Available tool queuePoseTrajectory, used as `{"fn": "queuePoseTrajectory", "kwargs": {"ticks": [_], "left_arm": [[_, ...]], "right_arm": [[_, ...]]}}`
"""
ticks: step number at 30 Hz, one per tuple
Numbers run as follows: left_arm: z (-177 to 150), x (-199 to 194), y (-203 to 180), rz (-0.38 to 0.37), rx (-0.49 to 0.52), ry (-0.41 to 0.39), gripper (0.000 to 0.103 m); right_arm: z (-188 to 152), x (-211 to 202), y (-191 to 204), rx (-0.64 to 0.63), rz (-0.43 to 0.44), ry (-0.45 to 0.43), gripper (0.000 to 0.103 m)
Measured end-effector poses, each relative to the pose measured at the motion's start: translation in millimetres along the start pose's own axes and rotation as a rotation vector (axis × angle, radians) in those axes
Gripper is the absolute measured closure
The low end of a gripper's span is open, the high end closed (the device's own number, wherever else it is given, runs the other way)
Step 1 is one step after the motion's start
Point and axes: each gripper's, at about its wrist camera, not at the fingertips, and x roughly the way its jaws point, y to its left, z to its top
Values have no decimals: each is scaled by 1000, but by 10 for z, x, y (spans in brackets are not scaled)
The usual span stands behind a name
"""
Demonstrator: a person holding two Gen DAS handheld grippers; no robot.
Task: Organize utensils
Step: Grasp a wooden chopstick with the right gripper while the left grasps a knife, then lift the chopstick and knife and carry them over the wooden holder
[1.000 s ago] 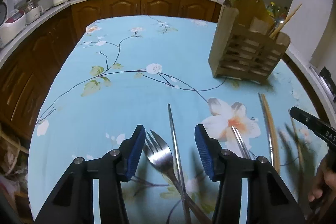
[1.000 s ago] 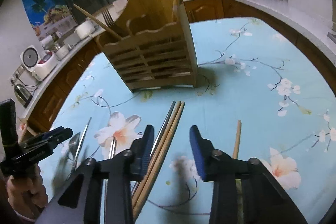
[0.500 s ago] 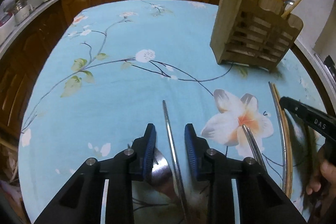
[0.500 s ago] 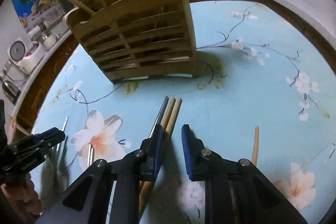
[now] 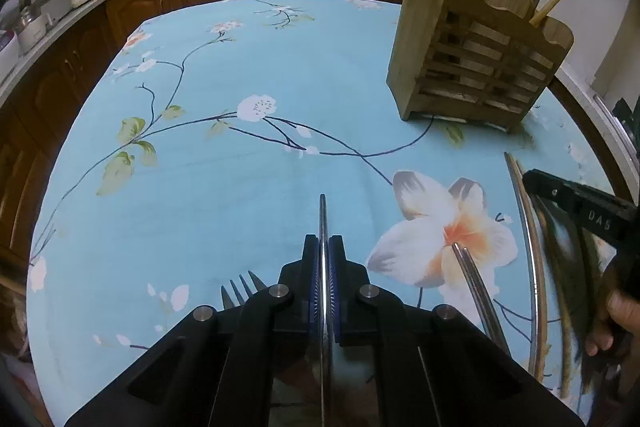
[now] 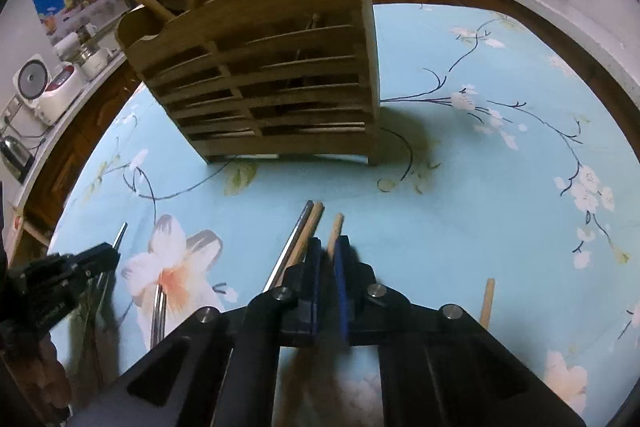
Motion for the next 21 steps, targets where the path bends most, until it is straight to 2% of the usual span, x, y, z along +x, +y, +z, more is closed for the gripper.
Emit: {"fn": "queuePoseTrajectory", "kwargs": {"ticks": [7,10,15,21], "left_arm": [[-23,-19,-103,-8,16,18,100],[-21,-56,-125,-29,4,16,100],[-61,-349,-115,-69,-27,-50,100],[-117,-960,-93,-156,-76,-181,100]], "right_arm": [[27,4,72,-47,-44,21,95],[23,3,62,-36,-21,26,97],[-49,-255,-9,10,46,-18,98],[-36,-922,33,6,137,-156,98]]}}
